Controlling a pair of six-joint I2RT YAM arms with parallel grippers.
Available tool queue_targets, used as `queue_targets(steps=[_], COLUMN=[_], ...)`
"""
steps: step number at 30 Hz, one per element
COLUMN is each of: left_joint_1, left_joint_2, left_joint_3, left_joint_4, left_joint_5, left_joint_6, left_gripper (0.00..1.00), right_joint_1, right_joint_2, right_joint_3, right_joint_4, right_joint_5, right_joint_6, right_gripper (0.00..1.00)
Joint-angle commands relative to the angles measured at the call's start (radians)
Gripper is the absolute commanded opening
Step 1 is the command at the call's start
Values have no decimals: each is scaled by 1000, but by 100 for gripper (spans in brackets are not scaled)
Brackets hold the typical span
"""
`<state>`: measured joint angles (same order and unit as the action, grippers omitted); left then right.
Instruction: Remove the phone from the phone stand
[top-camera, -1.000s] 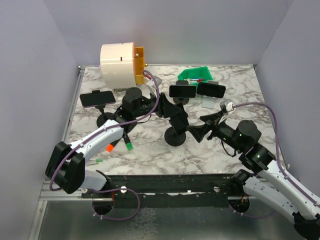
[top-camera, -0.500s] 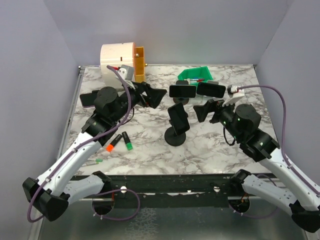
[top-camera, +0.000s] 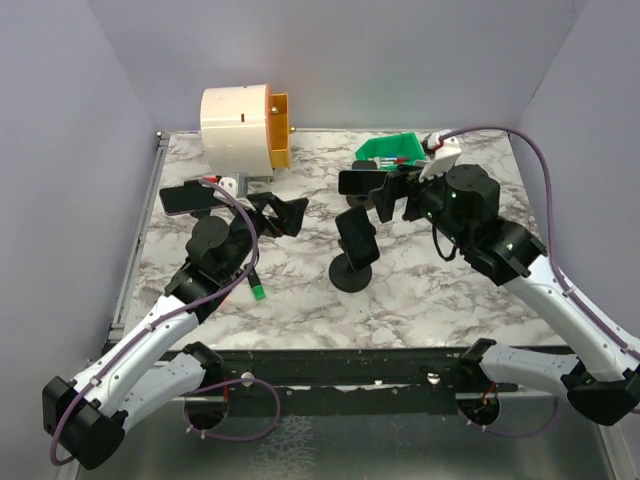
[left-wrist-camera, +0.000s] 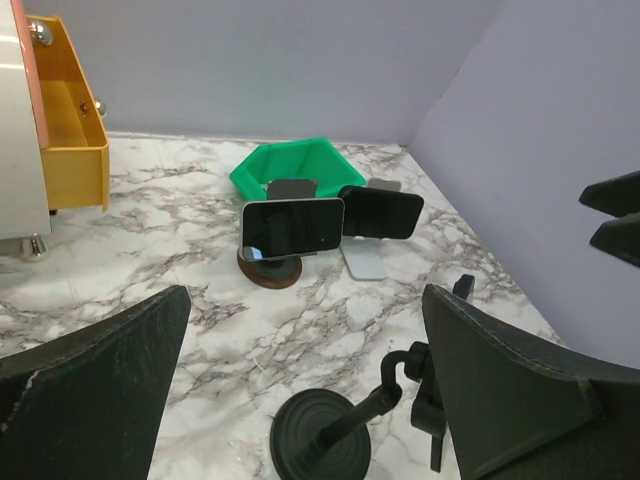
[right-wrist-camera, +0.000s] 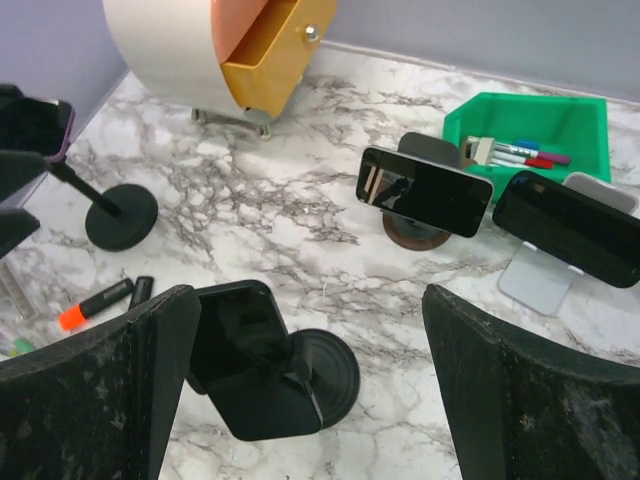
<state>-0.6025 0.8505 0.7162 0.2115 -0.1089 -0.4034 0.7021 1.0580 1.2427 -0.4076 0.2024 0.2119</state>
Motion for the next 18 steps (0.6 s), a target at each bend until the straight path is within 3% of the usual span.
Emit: queue_targets(steps=[1, 5, 9, 18], left_joint_1=[3, 3, 3, 2], left_joint_2=[-41, -53, -73, -52], left_joint_3=[-4, 4, 1, 13], left_joint_4=[61, 17, -13, -39], left_joint_5=[11, 9, -15, 34], left_joint_6=[58, 101, 121, 142], left_gripper=[99, 99, 99, 99], right_joint_1=[85, 107, 109, 127], right_joint_2=[70, 120, 105, 175], right_joint_3=[75, 108, 63, 102], right_joint_4=[-182, -251, -199, -246], right_joint_5=[96, 41, -81, -121], right_joint_6=[-92, -121, -131, -103], right_gripper=[98, 100, 100, 100])
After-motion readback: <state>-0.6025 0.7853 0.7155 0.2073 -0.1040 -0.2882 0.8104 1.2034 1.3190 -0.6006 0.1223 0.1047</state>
